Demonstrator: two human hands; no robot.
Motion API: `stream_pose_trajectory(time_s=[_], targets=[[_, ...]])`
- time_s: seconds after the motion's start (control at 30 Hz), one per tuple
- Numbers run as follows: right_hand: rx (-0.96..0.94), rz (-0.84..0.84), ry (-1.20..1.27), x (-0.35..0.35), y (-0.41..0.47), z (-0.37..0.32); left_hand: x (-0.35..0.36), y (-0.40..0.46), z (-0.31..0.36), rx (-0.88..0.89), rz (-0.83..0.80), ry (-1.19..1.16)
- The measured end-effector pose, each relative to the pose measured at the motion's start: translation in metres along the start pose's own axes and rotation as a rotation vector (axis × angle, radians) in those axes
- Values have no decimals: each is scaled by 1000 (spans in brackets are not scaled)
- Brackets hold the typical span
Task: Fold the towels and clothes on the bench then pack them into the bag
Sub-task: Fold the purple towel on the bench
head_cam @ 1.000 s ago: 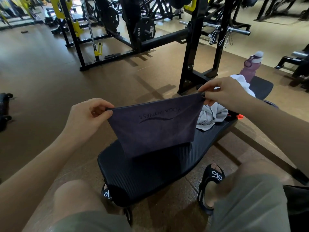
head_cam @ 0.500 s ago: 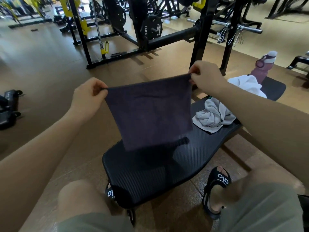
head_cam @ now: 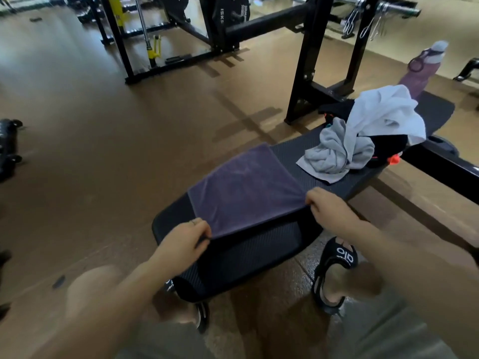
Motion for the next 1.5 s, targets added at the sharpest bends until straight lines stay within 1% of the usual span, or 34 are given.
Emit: stream_pose_trajectory(time_s=[0.1,0.23,0.33,0.43,0.53,0.6,0.67,0.73,0.8,0.83,0.87,0.93,0.97,1.1,1.27,1.4,1.5], targets=[[-88,-26,-132,14,-26,9,23,-13,16,157,-86,78],[-193,11,-266,8,-38,14,32,-20,33,306,-87,115],[-183,4,-325,7,-48,20,43,-23,43,397,-99,173],[-152,-46,-420,6,-54,17,54,-30,54,487,-83,229],[-90,-33,-494,-3,-52,-9,56,-32,57,502,-107,235],[-111,-24,-417,-4,-52,-48,47,-27,54,440,-161,184],[-232,-69,-268,6,-58,-101,30,-14,43,253,-173,43],[-358,-130,-141,21,-72,-156,10,5,23,12,-68,-79],[-431,-170,-61,37,-86,-196,-2,23,-4,-208,73,-143],[-449,-191,-53,45,-90,-208,-4,31,-20,-306,110,-176],[-455,-213,-61,54,-94,-214,-4,38,-35,-400,115,-215],[-449,-244,-94,68,-97,-216,1,51,-60,-557,77,-273],[-454,-240,-118,72,-98,-216,5,56,-69,-607,56,-270],[-550,-216,-165,80,-102,-217,14,78,-88,-688,45,-212],[-578,-180,-162,82,-102,-211,18,100,-100,-678,46,-124],[-577,-192,-163,84,-104,-210,17,110,-110,-749,6,-177],[-572,-191,-190,80,-101,-213,15,114,-108,-749,16,-192]])
Point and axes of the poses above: each hand's wrist, its own y-axis towards the middle knuckle, its own x-axis out of the palm, z = x × y, the point moved 4 cm from there along y, towards the middle knuckle, and after that the axes turned 10 degrees about z, right-handed, at the moved point
